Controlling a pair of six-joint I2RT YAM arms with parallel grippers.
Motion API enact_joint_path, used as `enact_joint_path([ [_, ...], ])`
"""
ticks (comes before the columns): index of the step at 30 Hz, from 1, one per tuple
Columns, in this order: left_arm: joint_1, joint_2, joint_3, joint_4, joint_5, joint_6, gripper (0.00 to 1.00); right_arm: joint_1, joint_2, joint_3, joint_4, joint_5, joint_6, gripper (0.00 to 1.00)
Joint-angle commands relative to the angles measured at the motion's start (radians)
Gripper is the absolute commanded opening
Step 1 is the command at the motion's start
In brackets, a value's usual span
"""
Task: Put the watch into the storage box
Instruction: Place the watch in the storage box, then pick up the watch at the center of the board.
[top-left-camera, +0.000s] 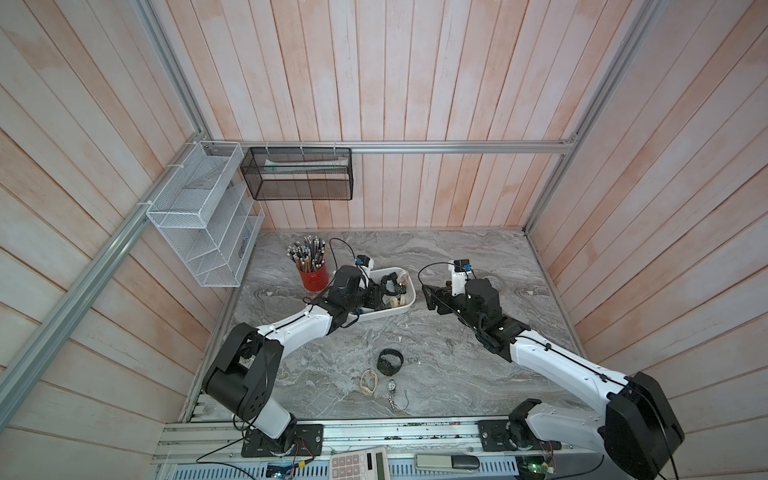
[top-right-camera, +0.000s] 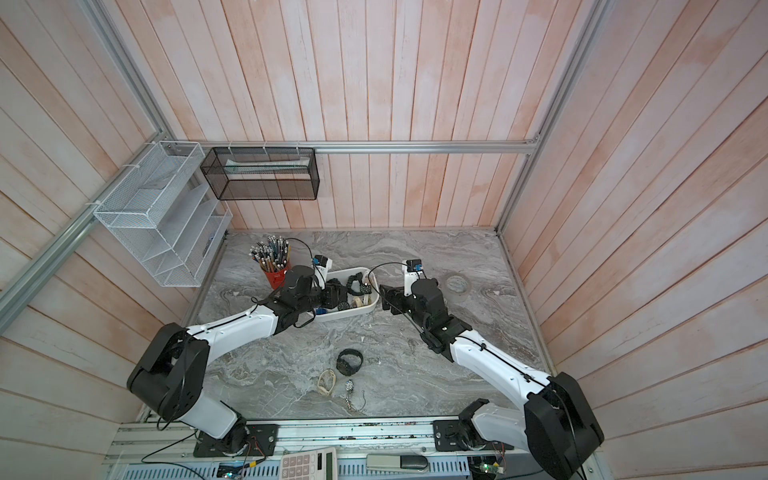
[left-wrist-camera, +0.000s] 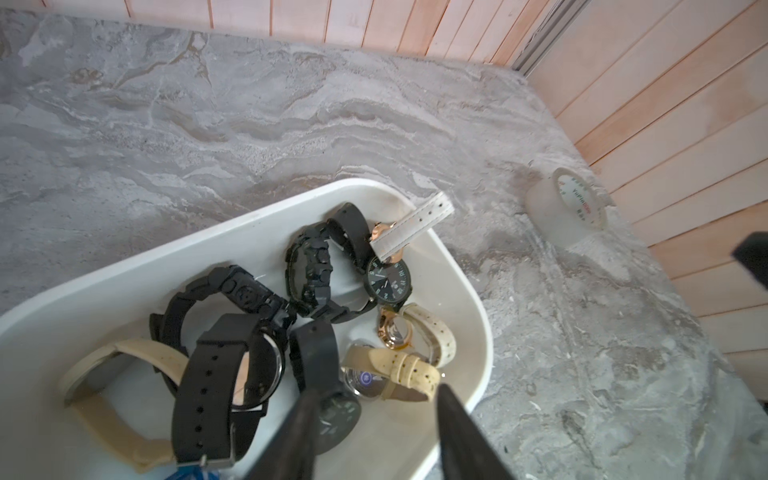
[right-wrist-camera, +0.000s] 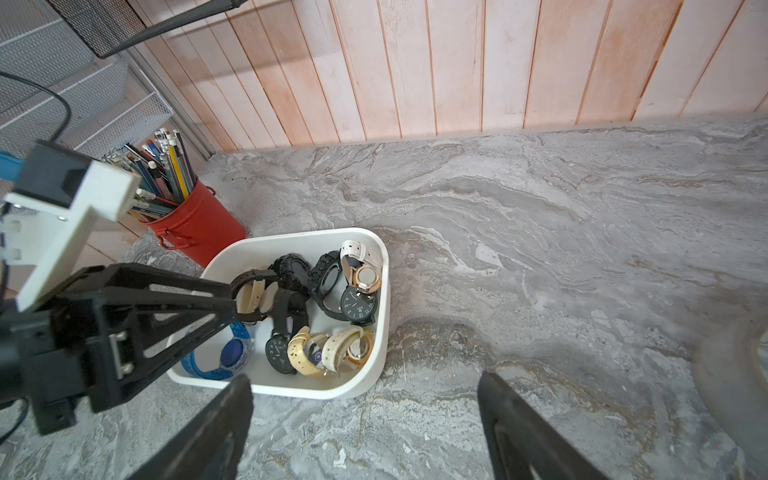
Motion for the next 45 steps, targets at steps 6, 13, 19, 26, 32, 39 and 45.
enact_joint_path([
  [6,0.003,-0.233,-0.092,0.028,0.004,-0.029,0.94,-0.007,0.024,0.027,0.007,-0.028,0.005,0.87],
  [13,0.003,-0.521,-0.368,0.077,-0.048,-0.143,1.00,-0.006,0.047,0.038,0.002,-0.051,0.028,0.87],
  [19,0.003,-0.595,-0.426,0.054,-0.066,-0.165,1.00,-0.005,0.057,0.050,-0.022,-0.059,0.025,0.87],
  [26,0.004,-0.610,-0.429,0.043,-0.080,-0.172,1.00,0.001,0.052,0.033,-0.096,-0.126,0.040,0.81],
  [32,0.004,-0.650,-0.454,0.017,-0.104,-0.180,1.00,0.102,0.009,-0.032,-0.164,-0.105,0.079,0.71],
  [39,0.004,-0.677,-0.480,0.009,-0.125,-0.196,1.00,0.266,0.050,-0.067,-0.209,-0.076,0.142,0.64],
  [45,0.003,-0.700,-0.485,-0.012,-0.134,-0.200,1.00,0.363,0.130,-0.062,-0.194,-0.105,0.193,0.58],
])
